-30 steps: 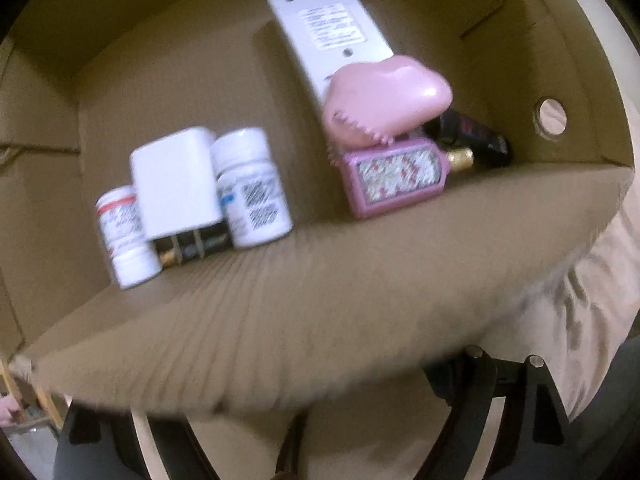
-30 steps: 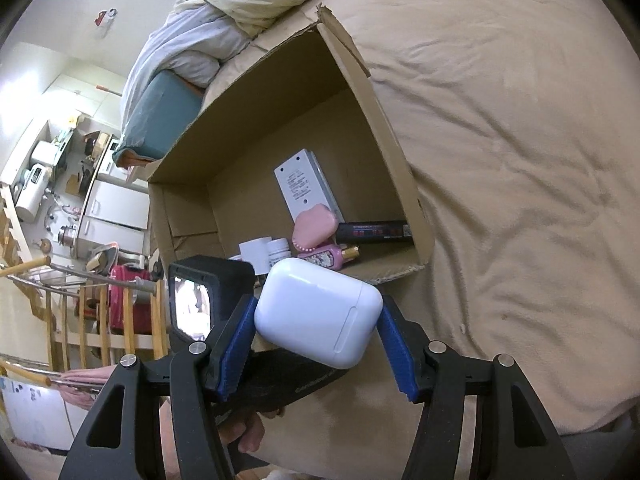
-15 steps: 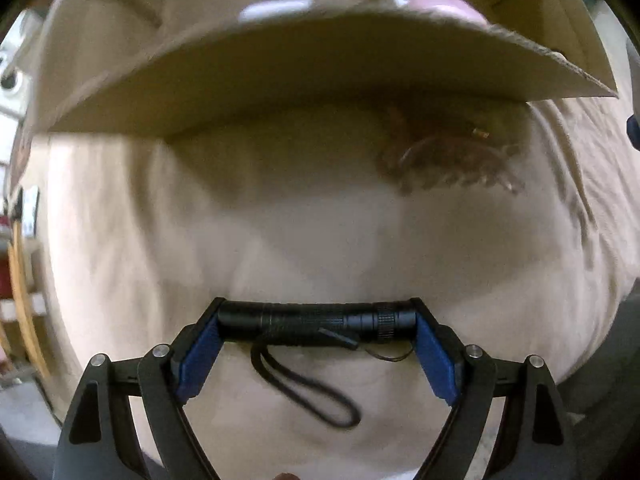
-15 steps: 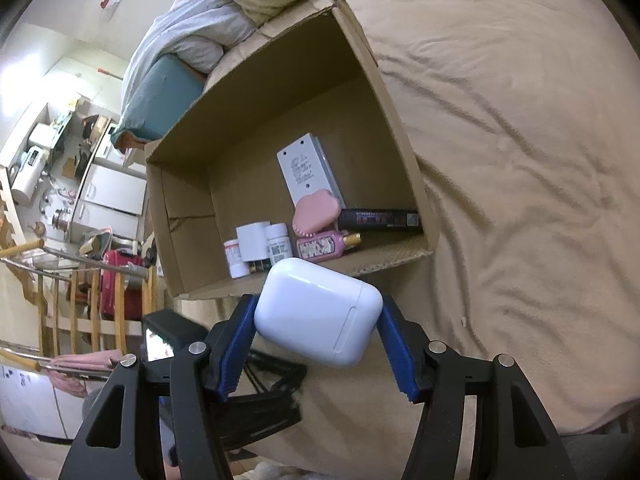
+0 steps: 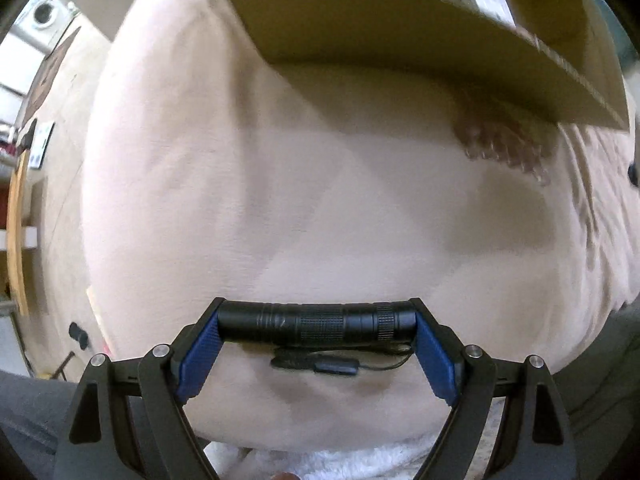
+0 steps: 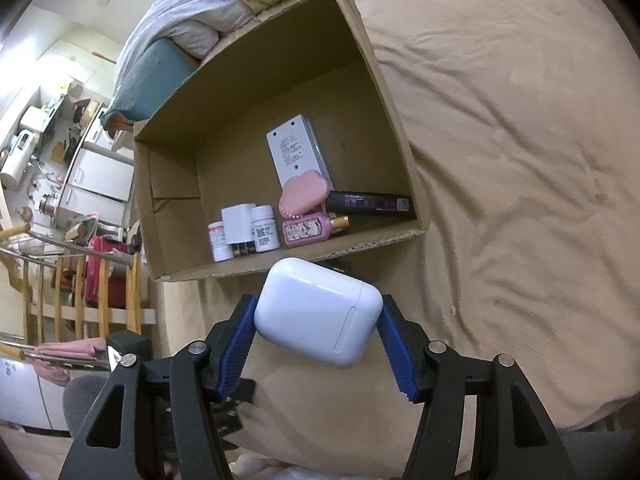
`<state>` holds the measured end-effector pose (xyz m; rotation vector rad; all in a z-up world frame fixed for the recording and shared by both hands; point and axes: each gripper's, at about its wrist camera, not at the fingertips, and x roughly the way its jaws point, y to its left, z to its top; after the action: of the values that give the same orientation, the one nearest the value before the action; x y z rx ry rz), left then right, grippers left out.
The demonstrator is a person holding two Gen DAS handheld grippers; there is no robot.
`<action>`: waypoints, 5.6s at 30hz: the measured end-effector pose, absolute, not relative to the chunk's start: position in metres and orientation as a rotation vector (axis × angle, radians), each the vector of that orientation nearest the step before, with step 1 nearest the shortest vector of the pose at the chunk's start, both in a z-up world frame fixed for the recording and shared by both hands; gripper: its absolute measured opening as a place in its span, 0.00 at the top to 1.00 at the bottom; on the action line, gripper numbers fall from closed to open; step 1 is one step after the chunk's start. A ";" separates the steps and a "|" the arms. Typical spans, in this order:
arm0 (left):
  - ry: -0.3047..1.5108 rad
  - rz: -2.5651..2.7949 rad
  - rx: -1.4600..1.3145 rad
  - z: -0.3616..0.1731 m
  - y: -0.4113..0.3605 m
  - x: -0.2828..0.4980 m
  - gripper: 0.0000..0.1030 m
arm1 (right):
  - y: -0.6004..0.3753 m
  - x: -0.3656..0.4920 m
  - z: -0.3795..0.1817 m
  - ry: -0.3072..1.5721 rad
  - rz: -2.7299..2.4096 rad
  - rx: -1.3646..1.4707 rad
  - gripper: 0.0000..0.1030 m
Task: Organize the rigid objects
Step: 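Lower the flashlight and earbud case into the box and open both tools, then withdraw both tools and grasp the pink comb with the left tool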
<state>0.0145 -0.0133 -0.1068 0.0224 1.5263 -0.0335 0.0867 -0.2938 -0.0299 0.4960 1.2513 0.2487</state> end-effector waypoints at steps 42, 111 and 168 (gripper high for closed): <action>1.026 -0.027 0.002 0.042 -0.060 0.215 0.17 | -0.246 0.175 0.016 1.123 0.327 0.268 0.38; 1.147 -0.007 0.092 0.003 -0.051 0.118 0.00 | -0.246 0.118 0.005 1.171 0.374 0.346 0.04; 1.438 -0.172 0.212 -0.126 -0.207 0.146 0.00 | -0.346 0.098 -0.041 1.246 0.085 0.771 0.04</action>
<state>0.1459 -0.2073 -0.1265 0.2121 1.4377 -0.1715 0.0985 -0.3464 -0.0413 0.7712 1.2459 0.0851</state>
